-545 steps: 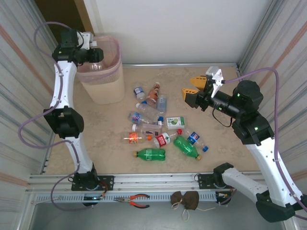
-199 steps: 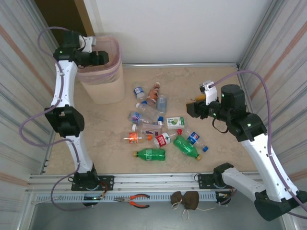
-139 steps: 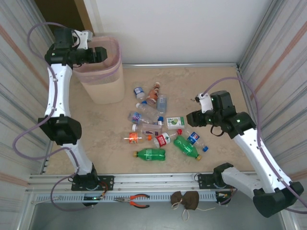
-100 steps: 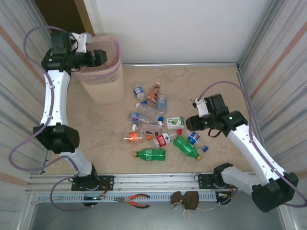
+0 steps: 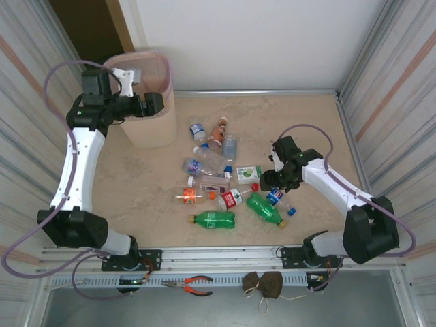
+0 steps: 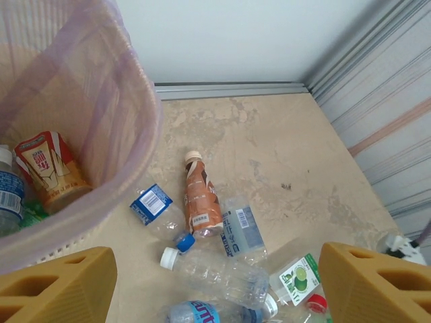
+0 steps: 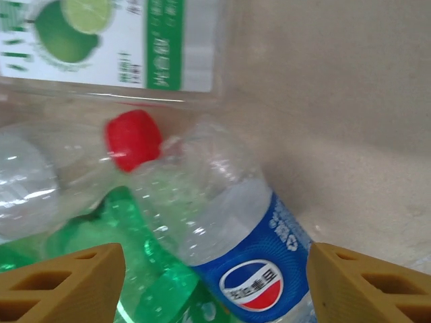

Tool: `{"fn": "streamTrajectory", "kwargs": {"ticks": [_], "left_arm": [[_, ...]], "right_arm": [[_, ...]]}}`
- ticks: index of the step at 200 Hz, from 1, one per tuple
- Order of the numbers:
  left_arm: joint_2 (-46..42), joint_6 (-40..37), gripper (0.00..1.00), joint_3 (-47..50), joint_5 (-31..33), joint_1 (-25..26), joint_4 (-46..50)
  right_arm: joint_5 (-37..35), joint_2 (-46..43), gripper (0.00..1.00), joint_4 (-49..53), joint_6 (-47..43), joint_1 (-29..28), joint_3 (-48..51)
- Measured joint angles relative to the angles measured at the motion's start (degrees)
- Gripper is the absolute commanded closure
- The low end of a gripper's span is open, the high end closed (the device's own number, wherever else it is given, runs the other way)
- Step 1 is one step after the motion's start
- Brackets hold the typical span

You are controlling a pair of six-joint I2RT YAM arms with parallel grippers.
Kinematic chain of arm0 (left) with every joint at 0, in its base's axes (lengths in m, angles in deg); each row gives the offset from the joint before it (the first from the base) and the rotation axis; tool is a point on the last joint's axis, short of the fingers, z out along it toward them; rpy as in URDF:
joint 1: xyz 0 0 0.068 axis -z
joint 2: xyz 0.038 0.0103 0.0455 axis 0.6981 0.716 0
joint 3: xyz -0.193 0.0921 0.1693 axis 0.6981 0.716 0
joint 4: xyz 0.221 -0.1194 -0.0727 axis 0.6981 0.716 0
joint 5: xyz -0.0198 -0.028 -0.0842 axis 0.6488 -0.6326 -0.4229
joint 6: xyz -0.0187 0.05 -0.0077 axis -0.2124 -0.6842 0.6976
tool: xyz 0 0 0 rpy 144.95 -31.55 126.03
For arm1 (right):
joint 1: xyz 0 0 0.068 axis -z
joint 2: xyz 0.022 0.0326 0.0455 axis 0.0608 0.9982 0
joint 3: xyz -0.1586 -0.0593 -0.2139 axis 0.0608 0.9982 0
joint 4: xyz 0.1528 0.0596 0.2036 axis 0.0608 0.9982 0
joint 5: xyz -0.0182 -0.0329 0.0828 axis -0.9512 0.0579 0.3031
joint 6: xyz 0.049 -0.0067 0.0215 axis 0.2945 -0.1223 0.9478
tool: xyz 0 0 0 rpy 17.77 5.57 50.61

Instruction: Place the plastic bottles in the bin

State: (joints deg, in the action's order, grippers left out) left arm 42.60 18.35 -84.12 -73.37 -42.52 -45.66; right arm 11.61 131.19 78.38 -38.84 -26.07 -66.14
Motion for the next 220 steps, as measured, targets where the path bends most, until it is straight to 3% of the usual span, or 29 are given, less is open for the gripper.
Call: {"fn": "streamTrajectory", "kwargs": {"ticks": [90,220], "left_arm": [[-1.46,1.70,0.21,4.70,-0.42,0.92,-2.82],[-1.53,2.23,0.21,5.27,-0.42,1.75,-4.52]], "right_arm": [[-4.66,8.26,0.23,-4.48,3.45,-0.46,1.01],[-4.02,10.45,0.27,-8.09,5.27,7.63,2.23]]}}
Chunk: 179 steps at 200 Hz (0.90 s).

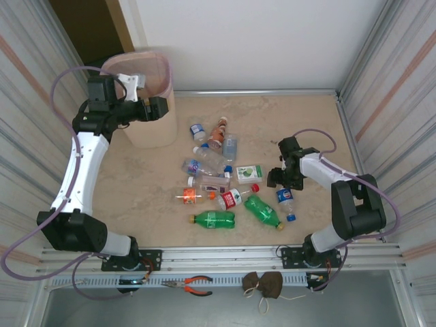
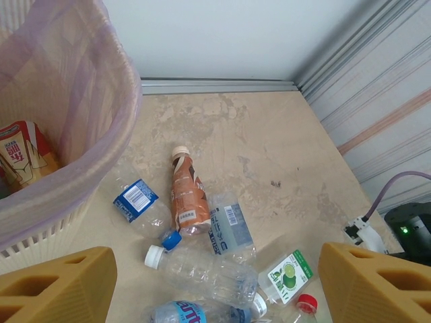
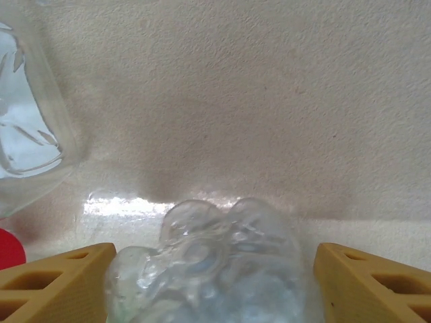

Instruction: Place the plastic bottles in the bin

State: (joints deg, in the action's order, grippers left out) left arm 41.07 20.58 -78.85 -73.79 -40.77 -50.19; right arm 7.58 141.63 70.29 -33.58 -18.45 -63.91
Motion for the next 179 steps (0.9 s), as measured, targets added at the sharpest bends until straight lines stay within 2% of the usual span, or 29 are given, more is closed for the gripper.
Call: {"fn": "streamTrajectory", "kwargs": {"ticks": [117,179], "left_arm": [[-0.15,0.76,0.21,1.40,-0.02,0.07,-0.35],[-1.27,1.14,0.21,2.97,-1.22,1.14,-2.67]], "right_arm": [[-0.74,1.14,0.41,-0.72,0.00,0.90,0.37],[-3.39,-5.84,0.44,0.92,-0.02,2.95,0.31]]}}
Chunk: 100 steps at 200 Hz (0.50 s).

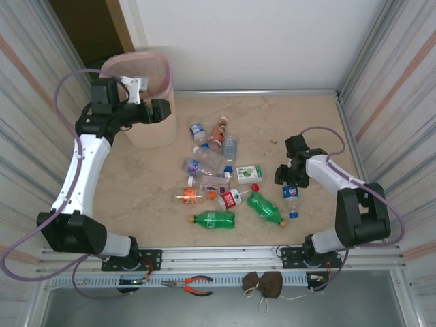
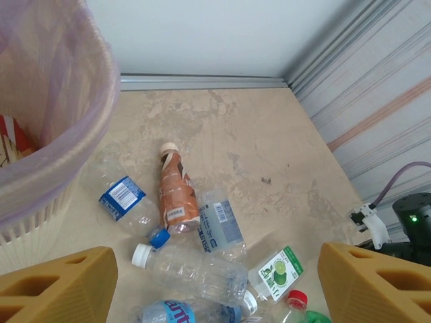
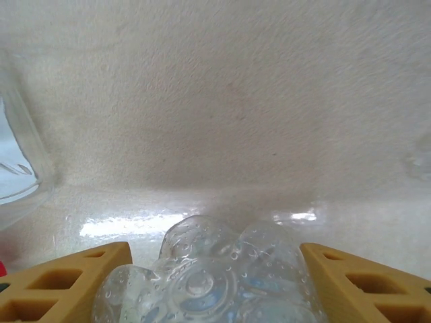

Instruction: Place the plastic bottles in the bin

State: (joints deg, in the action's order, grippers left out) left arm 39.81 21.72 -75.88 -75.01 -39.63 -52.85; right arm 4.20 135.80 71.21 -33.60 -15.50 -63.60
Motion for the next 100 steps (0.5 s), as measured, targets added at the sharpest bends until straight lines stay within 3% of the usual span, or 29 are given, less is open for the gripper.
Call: {"fn": "streamTrajectory", "kwargs": {"ticks": [40,100], "left_arm": [[-2.97,1.27,0.22,4.39,-3.23,1.90,-6.64],[-3.28,-0.04,0.21,5.03,-5.81,11.15,-14.05]], "right_arm": [[-0.11,-7.15,0.45,2.78,0.00,0.15,-3.13],[5.27,-18.40,0.46,1.07,0.26,0.15,-10.08]]}}
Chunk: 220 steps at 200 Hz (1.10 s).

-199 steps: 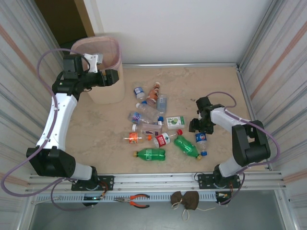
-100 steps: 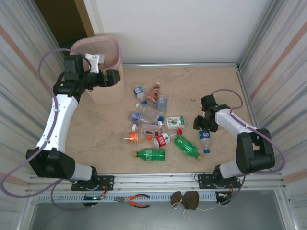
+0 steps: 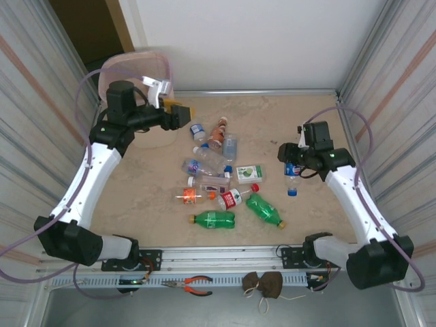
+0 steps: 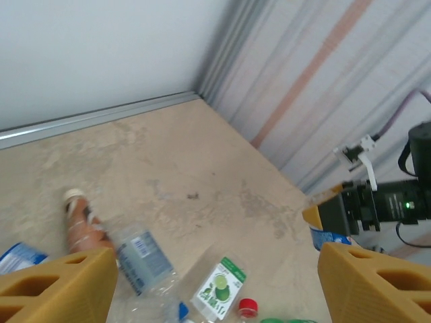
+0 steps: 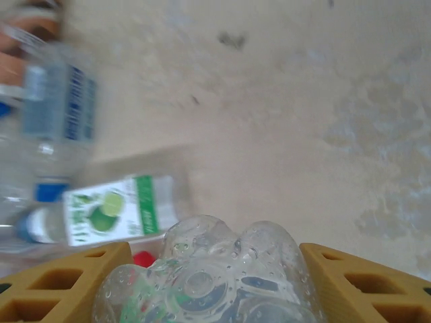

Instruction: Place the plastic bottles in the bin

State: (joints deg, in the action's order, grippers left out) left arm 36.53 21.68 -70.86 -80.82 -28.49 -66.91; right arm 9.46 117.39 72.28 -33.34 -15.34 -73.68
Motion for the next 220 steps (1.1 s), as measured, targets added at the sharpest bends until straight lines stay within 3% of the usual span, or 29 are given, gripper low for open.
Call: {"fn": "streamTrajectory", "kwargs": {"ticks": [47,111,220], "left_arm": [[0.98,-1.22,0.21,0.81,-2.99,7.80,-6.54],[4.46,-1.99,0.16,1.29,-8.26,16.98,-16.15],[11.15,-3.69,0.09,-1.84,-14.45,24.85,-20.46]], "right_arm": [[6.71,-6.71,0.47,-7.08,2.91,-0.76,-0.94],[13.22,-10.58,0.48,-19.58,4.68,-5.90,-2.91],[23.41,-10.82,0.49,-33.31,4.68,-11.80,-5.81]]}}
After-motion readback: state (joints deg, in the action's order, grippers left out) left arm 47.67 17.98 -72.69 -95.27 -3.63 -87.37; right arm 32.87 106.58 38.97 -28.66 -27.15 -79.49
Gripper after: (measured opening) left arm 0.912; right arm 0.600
